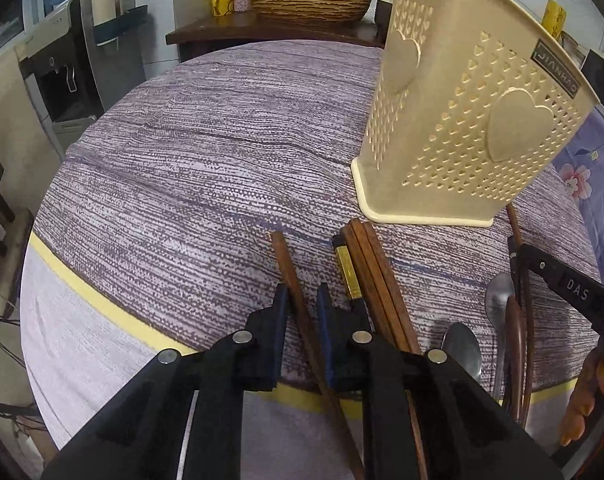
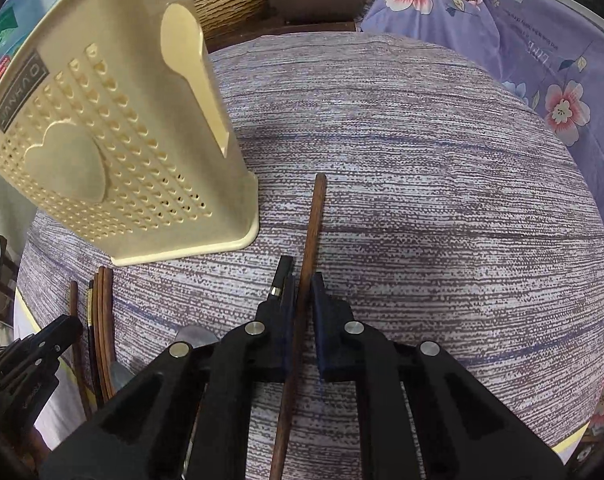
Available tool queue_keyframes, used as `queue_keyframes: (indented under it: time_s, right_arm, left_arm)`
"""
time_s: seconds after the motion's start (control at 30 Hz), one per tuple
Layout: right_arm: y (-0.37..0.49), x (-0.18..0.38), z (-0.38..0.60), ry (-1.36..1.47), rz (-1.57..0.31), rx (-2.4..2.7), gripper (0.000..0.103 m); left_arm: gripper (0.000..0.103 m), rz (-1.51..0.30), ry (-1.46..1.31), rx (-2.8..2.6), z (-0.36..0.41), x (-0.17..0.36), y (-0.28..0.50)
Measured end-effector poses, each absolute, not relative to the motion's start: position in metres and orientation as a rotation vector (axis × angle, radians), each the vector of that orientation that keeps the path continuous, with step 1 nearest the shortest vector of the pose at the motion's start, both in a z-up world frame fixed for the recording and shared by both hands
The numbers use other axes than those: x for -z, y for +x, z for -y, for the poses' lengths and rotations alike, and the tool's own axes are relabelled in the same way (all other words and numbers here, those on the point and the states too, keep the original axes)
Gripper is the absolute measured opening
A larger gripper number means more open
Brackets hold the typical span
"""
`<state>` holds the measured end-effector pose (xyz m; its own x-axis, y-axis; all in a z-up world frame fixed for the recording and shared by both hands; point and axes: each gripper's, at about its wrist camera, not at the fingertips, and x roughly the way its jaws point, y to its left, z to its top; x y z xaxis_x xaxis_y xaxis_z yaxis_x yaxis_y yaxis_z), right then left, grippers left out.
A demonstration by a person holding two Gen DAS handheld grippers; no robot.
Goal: Organize utensils
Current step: 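Lift both chopsticks upright and lower them into the cream holder with both grippers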
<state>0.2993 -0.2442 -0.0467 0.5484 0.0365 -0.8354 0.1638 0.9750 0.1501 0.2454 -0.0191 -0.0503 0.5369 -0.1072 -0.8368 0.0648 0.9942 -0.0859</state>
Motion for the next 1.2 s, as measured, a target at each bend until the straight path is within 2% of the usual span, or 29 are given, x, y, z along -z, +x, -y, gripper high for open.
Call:
queue_keyframes:
  time_s: [0.63,1.0,1.2]
  right_arm:
    - [0.301,0.036,0.264,0.258,-0.891,0.031,0.007]
    - [0.249,-0.051,0.286,0.213,-0.627,-0.038,0.007]
    - [0.228,-0.08,0.297,0.189,-0.564,-0.033,0.007]
  left_arm:
    - [0.008,-0.953,-0.064,0.11,0.016,0.046,0.251]
    - [0.008,-0.714,-0.112,0.148,-0.009,-0.043,0.225]
    - [0.008,-0.624,-0.106,0.131,-0.024,-0.08,0.22]
